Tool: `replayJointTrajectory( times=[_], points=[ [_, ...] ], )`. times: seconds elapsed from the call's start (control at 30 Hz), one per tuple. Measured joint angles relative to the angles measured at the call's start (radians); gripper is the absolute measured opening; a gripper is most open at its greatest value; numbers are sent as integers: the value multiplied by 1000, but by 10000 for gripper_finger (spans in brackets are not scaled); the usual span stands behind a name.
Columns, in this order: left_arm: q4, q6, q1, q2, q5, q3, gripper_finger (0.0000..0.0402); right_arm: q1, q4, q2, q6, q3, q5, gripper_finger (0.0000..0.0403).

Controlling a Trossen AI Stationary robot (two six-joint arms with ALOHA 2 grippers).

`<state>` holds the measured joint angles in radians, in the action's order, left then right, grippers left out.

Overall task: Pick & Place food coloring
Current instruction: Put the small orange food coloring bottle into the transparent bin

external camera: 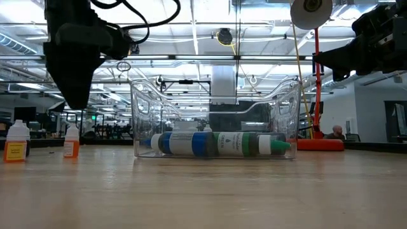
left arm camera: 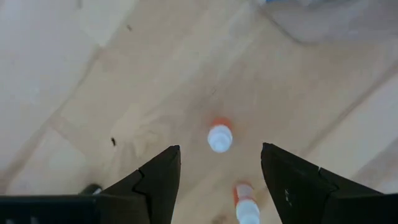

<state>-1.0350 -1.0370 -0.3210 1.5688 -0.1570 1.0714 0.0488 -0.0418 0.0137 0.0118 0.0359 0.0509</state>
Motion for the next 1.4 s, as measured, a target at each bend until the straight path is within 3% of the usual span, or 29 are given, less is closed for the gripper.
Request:
replayJointTrajectory(
  times=[0.3, 0.47, 0.67, 0.9, 1.4],
  points=[
    [17, -75, 1, 0, -8, -8, 213, 0, 0, 0, 0, 0, 0, 0],
    [144, -75, 22, 0, 70, -89, 207, 0, 0, 0, 0, 0, 0, 0],
    [169, -76, 61, 0, 76, -150, 202, 0, 0, 0, 0, 0, 0, 0],
    [170, -60, 77, 0, 78, -154, 205, 0, 0, 0, 0, 0, 0, 0],
    [188, -45, 77, 0, 112, -154, 162, 0, 0, 0, 0, 0, 0, 0]
  ],
)
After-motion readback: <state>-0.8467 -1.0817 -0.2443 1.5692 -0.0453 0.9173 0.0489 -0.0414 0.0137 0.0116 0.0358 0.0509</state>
